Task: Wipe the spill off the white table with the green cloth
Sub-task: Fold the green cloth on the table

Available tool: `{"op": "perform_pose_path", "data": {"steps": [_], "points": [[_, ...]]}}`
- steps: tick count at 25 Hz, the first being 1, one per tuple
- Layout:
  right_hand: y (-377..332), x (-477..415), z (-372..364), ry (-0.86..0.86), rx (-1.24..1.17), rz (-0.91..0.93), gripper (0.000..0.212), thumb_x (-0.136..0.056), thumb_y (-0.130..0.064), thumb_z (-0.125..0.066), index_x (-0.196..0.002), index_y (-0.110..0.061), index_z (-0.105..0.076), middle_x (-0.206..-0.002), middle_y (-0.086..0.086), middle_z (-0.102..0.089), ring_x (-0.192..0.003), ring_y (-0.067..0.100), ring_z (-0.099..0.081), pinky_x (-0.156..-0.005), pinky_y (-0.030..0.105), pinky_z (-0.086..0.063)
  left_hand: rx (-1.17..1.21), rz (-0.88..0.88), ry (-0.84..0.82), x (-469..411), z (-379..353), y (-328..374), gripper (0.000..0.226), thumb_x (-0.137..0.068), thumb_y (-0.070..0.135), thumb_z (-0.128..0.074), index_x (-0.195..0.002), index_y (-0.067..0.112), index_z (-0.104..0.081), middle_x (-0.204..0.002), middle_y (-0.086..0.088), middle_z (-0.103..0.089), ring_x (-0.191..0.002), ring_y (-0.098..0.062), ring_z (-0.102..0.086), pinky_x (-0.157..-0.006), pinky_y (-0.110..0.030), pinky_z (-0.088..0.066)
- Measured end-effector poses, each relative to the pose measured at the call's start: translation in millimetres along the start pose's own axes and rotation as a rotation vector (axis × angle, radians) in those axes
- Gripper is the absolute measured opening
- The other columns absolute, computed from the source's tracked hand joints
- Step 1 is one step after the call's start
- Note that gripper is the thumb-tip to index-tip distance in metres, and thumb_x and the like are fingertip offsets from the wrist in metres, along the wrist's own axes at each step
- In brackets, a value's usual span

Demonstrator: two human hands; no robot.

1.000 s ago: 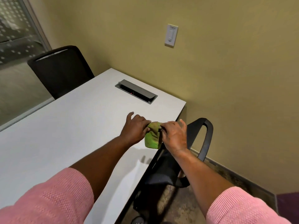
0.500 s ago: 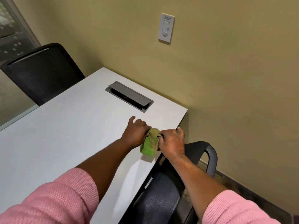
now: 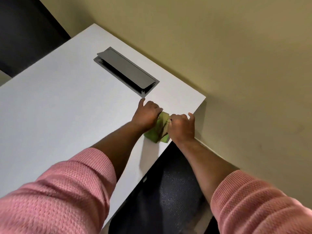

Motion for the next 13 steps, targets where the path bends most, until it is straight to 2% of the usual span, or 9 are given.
{"op": "perform_pose_path", "data": {"steps": [3,5,6,8,10,13], "points": [[4,-18,-14,-0.105,0.076,0.026,0.02,-0.091,-0.017,-0.054,-0.104,-0.02,-0.07,-0.098,0.002,-0.075,-0.105,0.027,-0.066,-0.116,0.049,-0.025,0.113,0.094,0.034,-5,-19,-1,0.058,-0.1,0.026,-0.05,-0.156,0.023,-0.037,-0.168,-0.004,-0.031,-0.157,-0.026,-0.022,-0.125,-0.057,-0.009],[6,-22,-24,-0.17,0.096,0.05,0.031,-0.094,-0.021,-0.055,-0.122,-0.02,-0.064,-0.122,0.005,-0.071,-0.121,0.026,-0.061,-0.118,0.051,-0.026,0.186,0.111,0.003,3,-37,4,0.061,-0.102,0.031,-0.045,-0.16,0.018,-0.029,-0.172,-0.007,-0.018,-0.159,-0.028,-0.013,-0.127,-0.056,-0.008],[6,-22,-31,-0.224,0.097,0.067,0.041,-0.095,-0.023,-0.055,-0.136,-0.019,-0.057,-0.141,0.007,-0.062,-0.134,0.026,-0.053,-0.121,0.053,-0.024,0.217,0.115,-0.039,8,-47,7,0.063,-0.104,0.033,-0.042,-0.162,0.017,-0.023,-0.173,-0.008,-0.011,-0.16,-0.028,-0.008,-0.128,-0.055,-0.007],[5,-21,-47,-0.355,0.066,0.115,0.066,-0.1,-0.032,-0.054,-0.16,-0.018,-0.031,-0.17,0.008,-0.029,-0.156,0.026,-0.027,-0.126,0.058,-0.017,0.271,0.13,-0.125,15,-68,10,0.065,-0.107,0.039,-0.036,-0.164,0.017,-0.013,-0.174,-0.006,0.001,-0.16,-0.026,0.002,-0.129,-0.05,-0.005],[4,-19,-65,-0.457,0.062,0.148,0.076,-0.104,-0.038,-0.045,-0.167,-0.018,-0.007,-0.176,0.005,-0.003,-0.162,0.027,-0.006,-0.127,0.063,-0.011,0.306,0.141,-0.174,18,-82,11,0.067,-0.109,0.046,-0.029,-0.165,0.018,-0.003,-0.173,-0.006,0.009,-0.16,-0.024,0.008,-0.13,-0.047,-0.004],[8,-16,-87,-0.537,0.116,0.144,0.076,-0.108,-0.045,-0.03,-0.165,-0.019,0.011,-0.175,0.002,0.014,-0.162,0.027,0.007,-0.126,0.066,-0.003,0.33,0.148,-0.206,22,-96,13,0.07,-0.109,0.053,-0.02,-0.163,0.018,0.006,-0.172,-0.007,0.014,-0.159,-0.025,0.012,-0.13,-0.044,-0.002]]}}
Point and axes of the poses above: each hand's wrist, its own x-axis away from the middle knuckle, its own z-axis out of the back of the hand, y = z × x, the point moved 6 cm from there along -x, towards the middle knuckle
